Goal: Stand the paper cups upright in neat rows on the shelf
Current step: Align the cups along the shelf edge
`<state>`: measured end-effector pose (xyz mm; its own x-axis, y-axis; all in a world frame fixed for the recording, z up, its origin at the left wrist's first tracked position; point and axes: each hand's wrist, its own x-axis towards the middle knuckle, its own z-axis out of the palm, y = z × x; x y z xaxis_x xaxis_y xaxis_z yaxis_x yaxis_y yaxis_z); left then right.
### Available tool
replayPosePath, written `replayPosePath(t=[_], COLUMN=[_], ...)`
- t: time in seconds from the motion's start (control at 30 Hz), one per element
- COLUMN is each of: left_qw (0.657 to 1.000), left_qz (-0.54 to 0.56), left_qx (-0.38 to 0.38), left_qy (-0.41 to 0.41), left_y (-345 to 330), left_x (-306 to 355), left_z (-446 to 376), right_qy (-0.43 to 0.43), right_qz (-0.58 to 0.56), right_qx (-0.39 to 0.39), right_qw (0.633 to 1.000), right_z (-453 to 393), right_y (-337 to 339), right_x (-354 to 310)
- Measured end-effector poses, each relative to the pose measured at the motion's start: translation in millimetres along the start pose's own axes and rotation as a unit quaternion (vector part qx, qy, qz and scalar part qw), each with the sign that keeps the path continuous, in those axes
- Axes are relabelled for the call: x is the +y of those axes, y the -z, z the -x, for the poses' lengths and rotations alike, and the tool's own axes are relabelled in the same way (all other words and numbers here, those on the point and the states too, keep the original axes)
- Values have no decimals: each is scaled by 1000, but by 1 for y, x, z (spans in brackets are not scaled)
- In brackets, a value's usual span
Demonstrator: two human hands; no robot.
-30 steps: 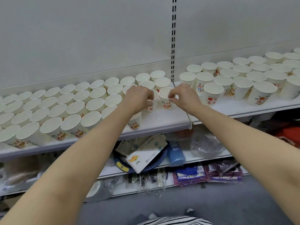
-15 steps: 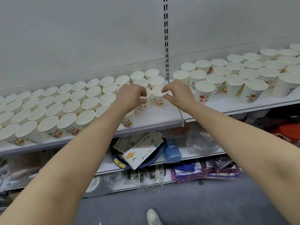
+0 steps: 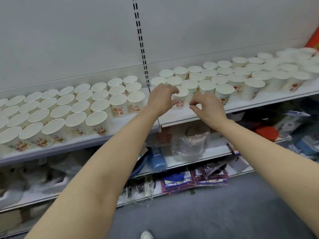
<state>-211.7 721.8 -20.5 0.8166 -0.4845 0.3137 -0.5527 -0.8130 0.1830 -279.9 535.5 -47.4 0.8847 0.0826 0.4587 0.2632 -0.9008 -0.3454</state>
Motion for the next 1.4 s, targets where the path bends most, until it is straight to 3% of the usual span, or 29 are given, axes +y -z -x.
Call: replayPosePath(t=[0.27,0.53,0.87,1.03,1.23,1.4], left_qw=[997,994,941,938,964,974], left_qz=[-79,93,301,288,175,85], left_qx=[-7,-7,19,29,-7,-16], left_qy=[-7,51,154,192,202,207], left_y=[-18,22,56,69,77,73], left_x=[15,-15,-47,-48,-59,-70], left_z=[-28,6,42,60,86,113], right_qy=[-68,-93,-41,-23,39,112], right_qz=[14,-16,90,101,-66,-132], right_qx=[18,7,-43,-48,-34,-30], right_qw=[997,995,994,993,997,984], right_z=[2,-41,-93,-100,-68,-38], right_y=[15,-2,-16,-20,-24,-42], right_x=[23,34,56,53,9,-56])
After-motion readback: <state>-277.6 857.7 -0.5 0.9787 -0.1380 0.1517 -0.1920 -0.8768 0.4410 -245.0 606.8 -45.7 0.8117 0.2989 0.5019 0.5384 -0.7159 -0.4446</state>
